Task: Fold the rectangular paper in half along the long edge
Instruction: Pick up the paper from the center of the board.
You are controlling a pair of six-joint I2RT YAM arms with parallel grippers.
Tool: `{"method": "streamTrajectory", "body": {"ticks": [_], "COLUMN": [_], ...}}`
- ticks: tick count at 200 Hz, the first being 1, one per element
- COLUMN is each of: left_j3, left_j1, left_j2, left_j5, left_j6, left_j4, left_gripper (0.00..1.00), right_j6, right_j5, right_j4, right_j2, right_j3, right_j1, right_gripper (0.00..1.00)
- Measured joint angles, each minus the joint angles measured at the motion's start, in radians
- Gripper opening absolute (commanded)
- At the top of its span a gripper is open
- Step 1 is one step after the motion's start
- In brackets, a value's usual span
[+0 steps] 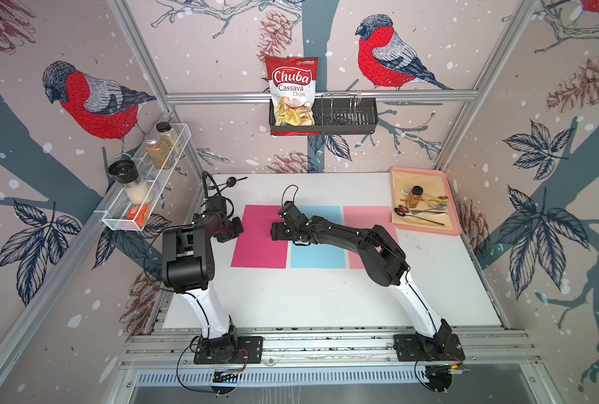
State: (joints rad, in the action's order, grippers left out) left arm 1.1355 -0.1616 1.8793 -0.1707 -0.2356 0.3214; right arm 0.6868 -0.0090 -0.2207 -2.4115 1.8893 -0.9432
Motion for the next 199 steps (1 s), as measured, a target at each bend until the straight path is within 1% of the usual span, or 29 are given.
{"method": "streamTrajectory", "body": {"ticks": [48,199], "left_j3": [0.002,0.009], "left_j1": [0.016,0.053], "left_j2": [0.001,0.008], "left_j5": [0.022,0.064], "left_j6": [0.002,0.007], "left_j4": [0.0,-0.003], "left_gripper": [0.0,0.0], "right_j6": [0.0,0.028], "right_j5": [-0.011,-0.103], "right_j4": [0.044,0.193], "right_j2": [-0.001,-0.005], "right_j3": [-0.018,-0.071], "right_j1": [0.003,0.021], "right_gripper": [0.84,0.84]}}
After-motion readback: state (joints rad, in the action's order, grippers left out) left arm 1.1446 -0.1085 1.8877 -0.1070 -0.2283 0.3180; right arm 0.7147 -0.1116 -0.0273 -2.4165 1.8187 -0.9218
